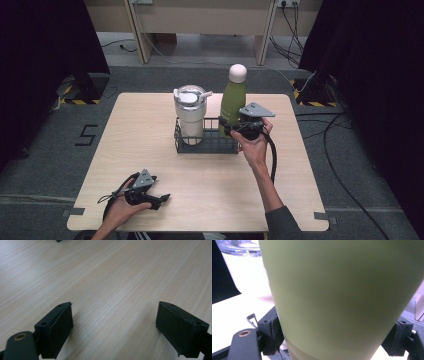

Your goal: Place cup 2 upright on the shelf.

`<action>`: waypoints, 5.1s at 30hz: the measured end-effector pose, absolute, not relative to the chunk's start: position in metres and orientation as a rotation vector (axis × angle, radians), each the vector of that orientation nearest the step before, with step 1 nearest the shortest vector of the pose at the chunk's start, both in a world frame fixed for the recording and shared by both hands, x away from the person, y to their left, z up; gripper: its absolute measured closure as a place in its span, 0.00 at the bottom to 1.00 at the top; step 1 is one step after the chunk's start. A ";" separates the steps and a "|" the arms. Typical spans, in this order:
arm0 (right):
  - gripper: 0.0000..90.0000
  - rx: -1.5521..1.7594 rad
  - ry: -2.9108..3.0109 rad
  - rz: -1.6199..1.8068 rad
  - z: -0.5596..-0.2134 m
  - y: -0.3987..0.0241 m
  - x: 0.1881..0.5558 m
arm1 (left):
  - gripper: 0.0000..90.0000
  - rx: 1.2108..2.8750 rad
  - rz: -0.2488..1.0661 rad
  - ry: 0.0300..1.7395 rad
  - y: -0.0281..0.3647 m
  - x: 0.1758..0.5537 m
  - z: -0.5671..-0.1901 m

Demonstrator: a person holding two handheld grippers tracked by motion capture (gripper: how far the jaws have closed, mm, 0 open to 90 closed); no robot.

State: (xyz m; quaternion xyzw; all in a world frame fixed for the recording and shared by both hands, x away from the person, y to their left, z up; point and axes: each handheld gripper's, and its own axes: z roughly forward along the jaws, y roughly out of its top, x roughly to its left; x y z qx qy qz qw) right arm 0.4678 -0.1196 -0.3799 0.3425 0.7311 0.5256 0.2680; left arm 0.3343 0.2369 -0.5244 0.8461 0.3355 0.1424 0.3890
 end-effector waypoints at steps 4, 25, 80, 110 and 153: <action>0.23 0.928 1.972 1.413 -0.380 -0.119 0.470 | 0.15 2.152 0.362 0.852 0.237 0.334 -0.524; 0.23 0.952 1.975 1.396 -0.383 -0.108 0.486 | 0.15 2.151 0.361 0.853 0.237 0.334 -0.524; 0.23 0.994 2.015 1.372 -0.439 -0.092 0.507 | 0.15 2.150 0.359 0.854 0.237 0.334 -0.524; 0.17 0.987 1.996 1.362 -0.445 -0.094 0.500 | 0.15 2.153 0.360 0.852 0.237 0.334 -0.524; 0.17 0.954 1.963 1.402 -0.418 -0.136 0.449 | 0.15 2.154 0.360 0.852 0.237 0.334 -0.524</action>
